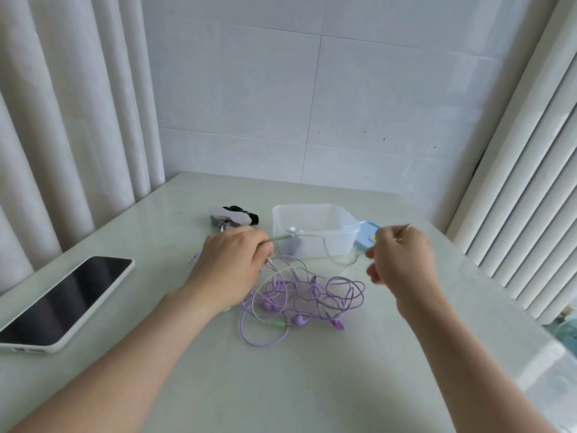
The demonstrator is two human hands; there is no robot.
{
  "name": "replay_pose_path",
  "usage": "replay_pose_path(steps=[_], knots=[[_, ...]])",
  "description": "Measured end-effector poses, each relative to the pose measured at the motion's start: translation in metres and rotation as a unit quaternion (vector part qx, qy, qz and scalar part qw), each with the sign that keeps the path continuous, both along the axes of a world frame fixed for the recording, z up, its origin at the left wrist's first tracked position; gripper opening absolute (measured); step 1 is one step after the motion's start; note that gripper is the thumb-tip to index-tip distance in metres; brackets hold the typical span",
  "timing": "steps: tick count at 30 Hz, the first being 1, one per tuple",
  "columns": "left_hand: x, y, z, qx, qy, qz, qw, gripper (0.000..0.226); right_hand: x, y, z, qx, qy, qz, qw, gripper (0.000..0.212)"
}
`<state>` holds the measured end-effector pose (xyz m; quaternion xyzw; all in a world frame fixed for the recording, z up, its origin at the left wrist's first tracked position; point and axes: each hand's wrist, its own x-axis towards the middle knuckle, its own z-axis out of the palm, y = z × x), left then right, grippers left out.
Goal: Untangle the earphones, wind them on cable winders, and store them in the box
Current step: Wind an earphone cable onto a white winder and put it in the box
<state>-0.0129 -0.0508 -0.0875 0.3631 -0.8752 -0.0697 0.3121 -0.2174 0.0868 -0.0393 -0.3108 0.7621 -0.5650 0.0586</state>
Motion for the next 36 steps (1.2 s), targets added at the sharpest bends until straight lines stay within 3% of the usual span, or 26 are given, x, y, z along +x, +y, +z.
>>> replay_pose_path(steps=[2, 5, 8, 11, 14, 17, 20, 23, 30, 36], knots=[[-0.001, 0.001, 0.002, -0.008, 0.023, -0.009, 1.000, 0.038, 0.005, 0.003, -0.002, 0.143, 0.073, 0.005, 0.987, 0.047], [-0.002, 0.004, 0.004, -0.043, 0.029, -0.017, 0.998, 0.035, 0.013, 0.007, -0.003, 0.199, 0.152, -0.042, 0.967, 0.052], [-0.005, 0.008, 0.005, -0.081, 0.029, -0.024, 0.996, 0.029, 0.017, 0.008, 0.003, 0.157, 0.255, -0.045, 0.953, 0.048], [-0.011, 0.014, 0.003, -0.112, 0.019, -0.046, 0.992, 0.025, 0.022, 0.005, -0.001, 0.011, 0.375, 0.049, 0.926, 0.029], [-0.014, 0.024, 0.004, -0.148, 0.026, -0.068, 0.986, 0.025, 0.034, -0.003, -0.013, -0.053, 0.438, 0.149, 0.885, 0.038], [-0.018, 0.033, 0.011, -0.179, 0.052, -0.086, 0.979, 0.022, 0.046, -0.008, -0.025, -0.047, 0.407, 0.236, 0.881, 0.051], [-0.019, 0.037, 0.012, -0.158, 0.052, -0.110, 0.980, 0.006, 0.046, -0.013, -0.030, -0.034, 0.390, 0.252, 0.885, 0.052], [-0.016, 0.036, 0.011, -0.091, 0.065, -0.111, 0.988, 0.023, 0.042, -0.013, -0.029, 0.005, 0.383, 0.233, 0.894, 0.053], [-0.001, 0.014, 0.016, -0.017, 0.104, -0.020, 0.994, 0.038, 0.029, -0.016, -0.037, 0.062, 0.374, 0.171, 0.909, 0.017], [-0.002, 0.016, 0.017, 0.093, 0.069, 0.026, 0.993, 0.017, 0.025, -0.016, -0.035, 0.087, 0.323, 0.170, 0.927, 0.015]])
